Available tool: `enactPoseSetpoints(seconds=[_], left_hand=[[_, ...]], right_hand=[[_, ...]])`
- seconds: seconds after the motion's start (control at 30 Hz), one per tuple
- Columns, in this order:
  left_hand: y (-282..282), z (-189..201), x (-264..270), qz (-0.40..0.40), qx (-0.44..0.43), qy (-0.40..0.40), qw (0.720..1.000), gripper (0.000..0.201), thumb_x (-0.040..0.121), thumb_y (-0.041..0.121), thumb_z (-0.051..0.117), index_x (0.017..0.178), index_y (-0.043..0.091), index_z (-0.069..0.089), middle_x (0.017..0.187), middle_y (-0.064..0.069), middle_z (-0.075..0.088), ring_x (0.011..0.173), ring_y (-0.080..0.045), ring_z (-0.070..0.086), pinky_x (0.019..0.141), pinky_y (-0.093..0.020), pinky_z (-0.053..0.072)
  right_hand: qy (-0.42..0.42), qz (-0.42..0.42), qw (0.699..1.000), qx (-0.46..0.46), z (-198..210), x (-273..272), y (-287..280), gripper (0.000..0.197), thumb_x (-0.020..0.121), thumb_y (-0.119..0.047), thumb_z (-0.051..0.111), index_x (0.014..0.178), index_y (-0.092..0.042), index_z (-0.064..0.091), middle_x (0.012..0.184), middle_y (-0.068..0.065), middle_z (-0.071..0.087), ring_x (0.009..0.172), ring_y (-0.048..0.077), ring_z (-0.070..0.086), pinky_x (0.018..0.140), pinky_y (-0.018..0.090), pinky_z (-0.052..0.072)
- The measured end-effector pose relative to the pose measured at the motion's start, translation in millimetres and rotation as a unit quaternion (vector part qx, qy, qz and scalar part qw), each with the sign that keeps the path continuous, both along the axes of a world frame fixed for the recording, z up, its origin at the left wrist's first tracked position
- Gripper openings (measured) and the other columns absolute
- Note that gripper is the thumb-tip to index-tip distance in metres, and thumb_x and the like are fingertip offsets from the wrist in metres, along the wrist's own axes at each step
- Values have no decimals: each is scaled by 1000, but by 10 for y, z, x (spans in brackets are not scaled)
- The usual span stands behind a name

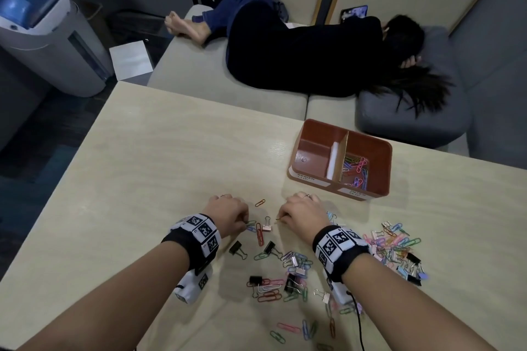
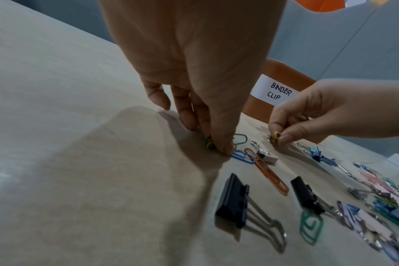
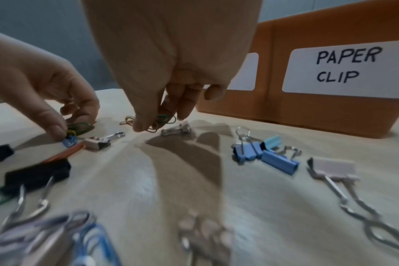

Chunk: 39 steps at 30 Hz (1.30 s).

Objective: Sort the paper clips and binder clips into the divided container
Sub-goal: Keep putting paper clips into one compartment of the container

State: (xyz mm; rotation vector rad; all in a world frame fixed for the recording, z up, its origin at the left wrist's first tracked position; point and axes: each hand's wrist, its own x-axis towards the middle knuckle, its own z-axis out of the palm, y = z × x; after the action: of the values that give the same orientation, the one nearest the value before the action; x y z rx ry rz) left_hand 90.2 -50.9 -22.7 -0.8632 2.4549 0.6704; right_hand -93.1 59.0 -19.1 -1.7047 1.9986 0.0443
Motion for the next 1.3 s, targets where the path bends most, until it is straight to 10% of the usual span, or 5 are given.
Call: enactPoseSetpoints(seconds=[0.33, 0.77, 1.3], left_hand=[[-67, -35, 23, -14, -12, -8, 1000, 23, 90, 37, 50, 106, 22, 60, 116, -1, 56, 115, -23, 45, 94, -41, 39], [-120, 33, 157, 61, 95, 88, 990, 15, 86, 24, 62, 99, 17, 63, 97, -1, 68, 88, -18, 61, 76, -27, 47], [143, 39, -239, -126, 24, 12, 992, 28, 89, 34, 54, 117, 32, 60, 113, 2, 62, 110, -21, 55, 91, -33, 42]], right_hand=[[-61, 9, 998, 11, 18, 169, -553, 25, 94, -21, 51, 117, -22, 61, 114, 1, 68, 114, 22, 53, 103, 38, 29], [-23, 24, 996, 83, -118, 216, -558, 19, 91, -15, 55, 102, -19, 70, 111, 2, 67, 106, 26, 60, 97, 37, 42], [-95, -122, 988, 30, -44, -146, 112, 18, 93, -15, 51, 104, -14, 65, 113, 6, 64, 109, 24, 56, 99, 35, 42]])
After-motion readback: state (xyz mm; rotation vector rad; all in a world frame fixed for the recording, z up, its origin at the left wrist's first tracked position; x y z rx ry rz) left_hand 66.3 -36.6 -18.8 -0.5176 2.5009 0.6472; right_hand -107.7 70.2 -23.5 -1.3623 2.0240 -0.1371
